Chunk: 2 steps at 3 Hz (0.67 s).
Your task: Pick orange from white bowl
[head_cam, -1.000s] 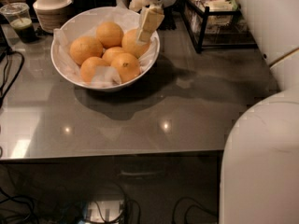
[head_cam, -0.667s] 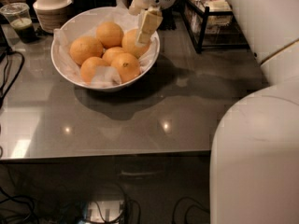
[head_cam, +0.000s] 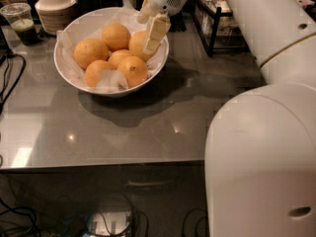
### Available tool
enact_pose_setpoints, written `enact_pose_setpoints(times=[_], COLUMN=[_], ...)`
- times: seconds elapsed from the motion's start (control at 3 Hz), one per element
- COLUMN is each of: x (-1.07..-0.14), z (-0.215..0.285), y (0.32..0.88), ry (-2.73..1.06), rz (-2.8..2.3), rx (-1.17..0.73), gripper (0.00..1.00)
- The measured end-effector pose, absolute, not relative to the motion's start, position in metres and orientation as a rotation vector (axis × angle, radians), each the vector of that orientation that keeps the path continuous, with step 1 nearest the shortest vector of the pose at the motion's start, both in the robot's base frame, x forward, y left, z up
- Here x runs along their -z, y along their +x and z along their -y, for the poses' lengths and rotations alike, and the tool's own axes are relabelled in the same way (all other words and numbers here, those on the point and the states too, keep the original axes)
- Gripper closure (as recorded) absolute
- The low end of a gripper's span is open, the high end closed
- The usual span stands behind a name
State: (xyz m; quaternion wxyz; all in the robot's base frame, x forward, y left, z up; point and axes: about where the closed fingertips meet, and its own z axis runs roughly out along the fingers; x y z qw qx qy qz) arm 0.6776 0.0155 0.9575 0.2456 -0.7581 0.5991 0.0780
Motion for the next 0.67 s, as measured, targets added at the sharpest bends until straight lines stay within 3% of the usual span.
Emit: enact_pose_setpoints(times=[0.67], x=[-0.9397], z=[-0.0145], y=[0.6905], ry=[-2.076], rz=[-1.662], rx=[-0.224], gripper=[0.34])
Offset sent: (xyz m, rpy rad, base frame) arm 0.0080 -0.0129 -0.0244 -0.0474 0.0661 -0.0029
